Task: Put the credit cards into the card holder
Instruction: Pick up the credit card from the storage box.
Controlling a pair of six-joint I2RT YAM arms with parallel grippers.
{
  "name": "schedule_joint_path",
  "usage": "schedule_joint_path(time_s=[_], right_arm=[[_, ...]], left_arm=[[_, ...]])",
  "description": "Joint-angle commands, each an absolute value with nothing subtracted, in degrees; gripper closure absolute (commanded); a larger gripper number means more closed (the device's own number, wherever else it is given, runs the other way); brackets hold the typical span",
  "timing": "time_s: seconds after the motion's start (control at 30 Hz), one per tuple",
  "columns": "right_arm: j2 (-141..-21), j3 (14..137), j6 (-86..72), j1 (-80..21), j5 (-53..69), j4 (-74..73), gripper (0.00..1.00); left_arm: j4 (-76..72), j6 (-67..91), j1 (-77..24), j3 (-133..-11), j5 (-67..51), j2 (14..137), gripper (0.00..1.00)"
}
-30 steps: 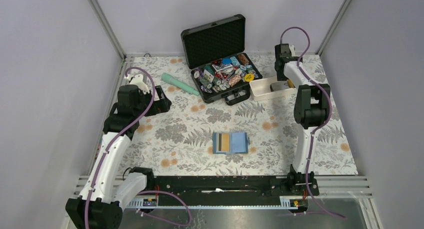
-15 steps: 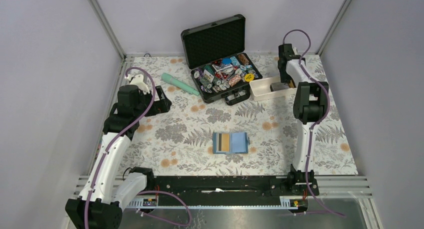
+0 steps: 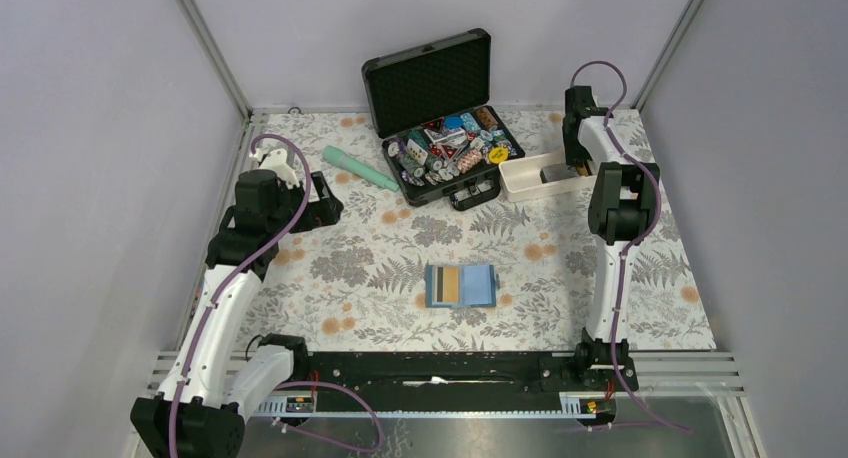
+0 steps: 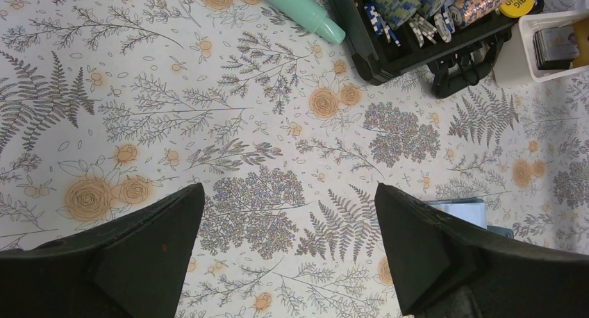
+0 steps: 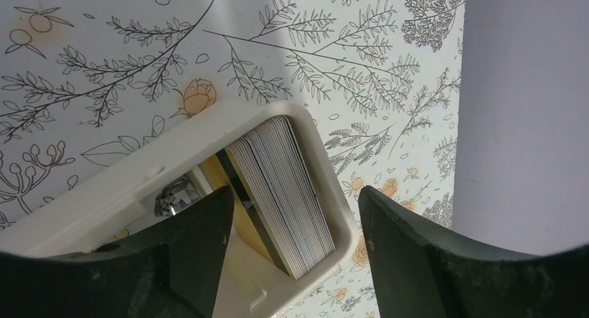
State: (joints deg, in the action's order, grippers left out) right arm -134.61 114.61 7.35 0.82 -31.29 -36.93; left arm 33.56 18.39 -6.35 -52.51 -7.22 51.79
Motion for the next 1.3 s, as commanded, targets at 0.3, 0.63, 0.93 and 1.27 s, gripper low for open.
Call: schedule_joint_path(time_s=[0.3,0.63,0.93,1.27], right_arm=[[-132.45,117.58,7.60,1.59,-29.90,-39.62,0.45],[-131.84,119.30,7.18,1.58,-29.09,-41.47,0.58],[-130.09,119.26,6.62,1.58,-26.13,-42.26,0.66],[-129.03,120.51,6.33,1.49,-24.32,-43.42,0.74]], left_arm=[[31.95,17.66,-6.59,-52.87,-7.15,50.20,0.01],[31.86,17.75,-6.77,-52.66,-7.49,49.86,0.01],[31.73,17.75,-6.86,-52.51,-7.72,49.70,0.01],[31.55,17.77,-6.94,-52.35,-8.11,49.59,0.01]])
